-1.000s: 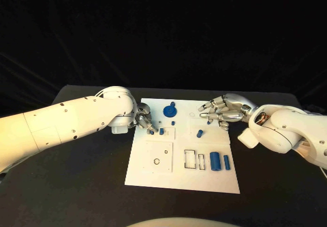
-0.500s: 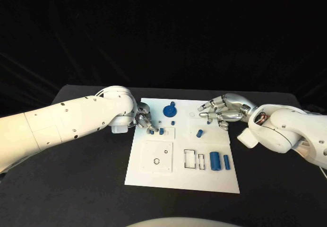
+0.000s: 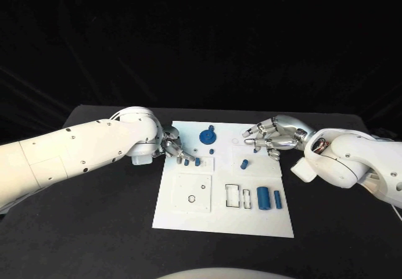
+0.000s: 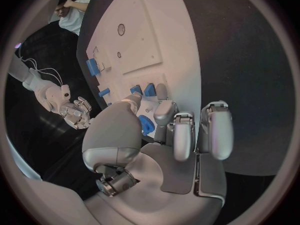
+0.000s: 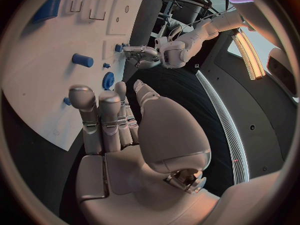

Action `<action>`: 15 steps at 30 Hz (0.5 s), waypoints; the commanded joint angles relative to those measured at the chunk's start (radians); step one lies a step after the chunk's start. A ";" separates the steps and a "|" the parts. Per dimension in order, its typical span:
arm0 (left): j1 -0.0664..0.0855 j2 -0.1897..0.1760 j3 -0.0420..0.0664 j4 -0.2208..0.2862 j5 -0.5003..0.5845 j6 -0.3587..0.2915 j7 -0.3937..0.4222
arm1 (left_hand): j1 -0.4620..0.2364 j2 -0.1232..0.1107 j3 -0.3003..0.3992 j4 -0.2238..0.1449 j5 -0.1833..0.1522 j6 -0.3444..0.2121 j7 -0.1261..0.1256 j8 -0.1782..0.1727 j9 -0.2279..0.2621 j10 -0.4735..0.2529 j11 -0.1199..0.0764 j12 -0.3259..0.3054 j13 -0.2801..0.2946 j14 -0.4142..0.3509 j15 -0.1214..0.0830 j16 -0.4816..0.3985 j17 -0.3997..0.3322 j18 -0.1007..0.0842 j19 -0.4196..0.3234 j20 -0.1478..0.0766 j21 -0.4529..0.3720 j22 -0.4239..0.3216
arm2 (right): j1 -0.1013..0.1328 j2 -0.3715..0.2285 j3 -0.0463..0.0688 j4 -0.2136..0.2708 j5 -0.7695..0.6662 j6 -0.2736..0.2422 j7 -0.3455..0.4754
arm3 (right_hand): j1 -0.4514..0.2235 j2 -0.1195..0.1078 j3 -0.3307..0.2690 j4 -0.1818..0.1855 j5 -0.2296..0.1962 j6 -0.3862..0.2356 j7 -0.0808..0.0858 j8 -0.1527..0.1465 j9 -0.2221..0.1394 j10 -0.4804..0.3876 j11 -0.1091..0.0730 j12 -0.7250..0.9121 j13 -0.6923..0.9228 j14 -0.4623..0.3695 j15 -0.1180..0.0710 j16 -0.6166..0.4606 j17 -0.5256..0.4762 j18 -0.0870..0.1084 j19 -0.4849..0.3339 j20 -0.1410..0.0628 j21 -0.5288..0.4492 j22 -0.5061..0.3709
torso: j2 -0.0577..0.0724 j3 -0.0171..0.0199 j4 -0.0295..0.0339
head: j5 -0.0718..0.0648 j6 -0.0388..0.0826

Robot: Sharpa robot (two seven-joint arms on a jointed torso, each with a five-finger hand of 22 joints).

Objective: Assemble the parts on the task board

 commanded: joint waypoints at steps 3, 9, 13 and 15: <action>0.001 -0.009 0.006 0.015 0.033 -0.100 0.044 | -0.007 0.013 -0.032 -0.001 -0.003 -0.010 0.002 -0.007 -0.002 -0.027 0.003 -0.026 -0.030 0.103 -0.005 0.002 0.263 -0.009 0.038 -0.009 -0.012 0.145 | -0.001 0.000 0.000 0.001 -0.006 0.016 0.002 | -0.004 0.005 -0.001 0.005 0.006 -0.005 0.000 0.004 0.001 -0.007 -0.002 0.004 -0.001 -0.006 0.001 -0.003 -0.001 0.020 -0.007 -0.001 -0.003 -0.001 | 0.000 -0.0005 -0.0001 | -0.001 0.001; 0.002 -0.020 0.009 0.028 0.103 -0.152 0.075 | 0.025 0.041 -0.069 -0.002 -0.002 -0.054 0.019 -0.022 -0.006 -0.104 0.018 -0.110 -0.131 0.103 0.006 0.002 0.263 0.005 0.010 -0.002 -0.070 0.099 | -0.002 0.001 0.000 0.001 -0.006 0.019 0.004 | -0.002 0.003 -0.002 0.005 0.008 -0.007 0.000 0.005 0.001 -0.009 -0.003 0.004 -0.002 -0.007 0.001 -0.004 -0.002 0.020 -0.008 -0.001 -0.005 -0.004 | 0.001 0.0001 -0.0016 | 0.002 0.001; 0.002 -0.027 0.009 0.027 0.175 -0.196 0.131 | 0.096 0.079 -0.102 0.002 -0.001 -0.119 0.051 -0.030 -0.006 -0.267 0.048 -0.262 -0.304 0.077 0.033 -0.049 0.213 0.049 -0.094 0.023 -0.275 -0.058 | -0.002 0.001 0.000 0.000 -0.006 0.019 0.004 | -0.002 0.003 -0.002 0.005 0.008 -0.007 0.000 0.005 0.001 -0.009 -0.003 0.004 -0.002 -0.007 0.001 -0.004 -0.002 0.020 -0.008 -0.001 -0.005 -0.004 | 0.000 0.0000 -0.0001 | -0.003 0.002; 0.003 -0.029 0.009 0.025 0.206 -0.249 0.187 | 0.143 0.097 -0.110 -0.006 0.003 -0.156 0.070 -0.035 -0.010 -0.321 0.065 -0.295 -0.334 0.024 0.047 -0.143 0.126 0.078 -0.172 0.039 -0.430 -0.173 | -0.002 0.000 0.000 0.000 -0.006 0.019 0.004 | -0.002 0.003 -0.002 0.005 0.008 -0.007 0.000 0.005 0.001 -0.009 -0.003 0.004 -0.002 -0.007 0.001 -0.004 -0.002 0.020 -0.008 -0.001 -0.005 -0.004 | 0.000 0.0006 -0.0001 | -0.003 0.003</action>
